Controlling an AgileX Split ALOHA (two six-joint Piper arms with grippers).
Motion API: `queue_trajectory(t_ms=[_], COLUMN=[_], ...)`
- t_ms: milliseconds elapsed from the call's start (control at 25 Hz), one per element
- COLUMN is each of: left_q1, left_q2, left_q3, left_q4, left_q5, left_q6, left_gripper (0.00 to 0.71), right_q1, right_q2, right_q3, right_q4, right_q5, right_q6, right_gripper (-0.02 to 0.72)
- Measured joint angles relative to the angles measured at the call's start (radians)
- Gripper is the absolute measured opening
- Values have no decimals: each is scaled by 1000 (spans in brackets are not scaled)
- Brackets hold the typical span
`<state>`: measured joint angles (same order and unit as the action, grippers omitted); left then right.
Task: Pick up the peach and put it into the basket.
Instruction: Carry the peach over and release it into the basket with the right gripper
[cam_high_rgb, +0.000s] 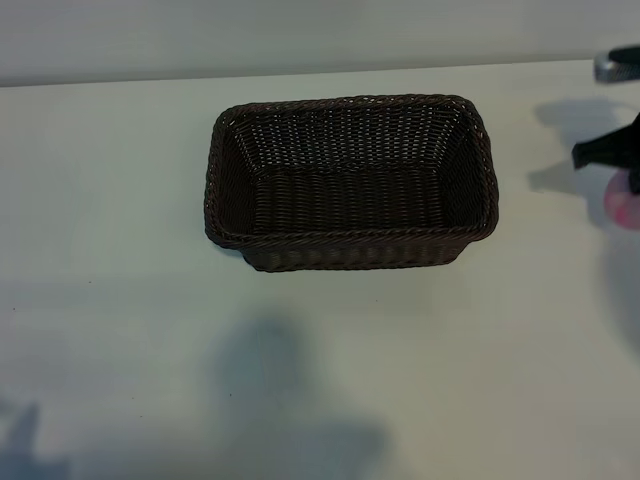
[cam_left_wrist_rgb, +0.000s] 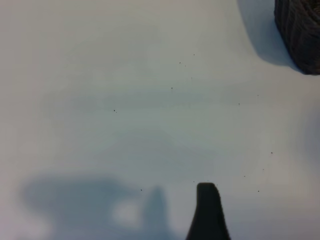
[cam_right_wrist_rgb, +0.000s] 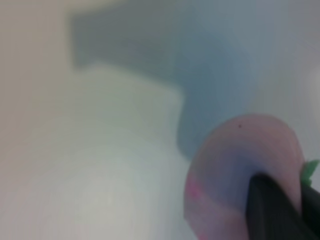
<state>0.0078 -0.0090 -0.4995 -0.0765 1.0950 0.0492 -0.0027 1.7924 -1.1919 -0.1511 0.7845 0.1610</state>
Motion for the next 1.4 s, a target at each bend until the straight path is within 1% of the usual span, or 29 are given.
queue_trajectory(t_ms=[280,440,1080,1240,1400], left_q1=[0,0,0,0,0], left_q2=[0,0,0,0,0], left_q3=[0,0,0,0,0], left_q4=[0,0,0,0,0], left_q5=[0,0,0,0,0], left_q6=[-1,-1,-2,-2,-2], left_gripper=[539,539,539,539,539], right_q1=[0,0,0,0,0], right_q2=[-181,-234,-240,-240,-240], right_q3=[0,0,-96,-96,-96], right_q4=[2,3,1,1,1], right_q5=[69,77,208,223,223], right_q6=[-7,-14,-36,-37,-37], right_gripper=[45,45,45,45,45])
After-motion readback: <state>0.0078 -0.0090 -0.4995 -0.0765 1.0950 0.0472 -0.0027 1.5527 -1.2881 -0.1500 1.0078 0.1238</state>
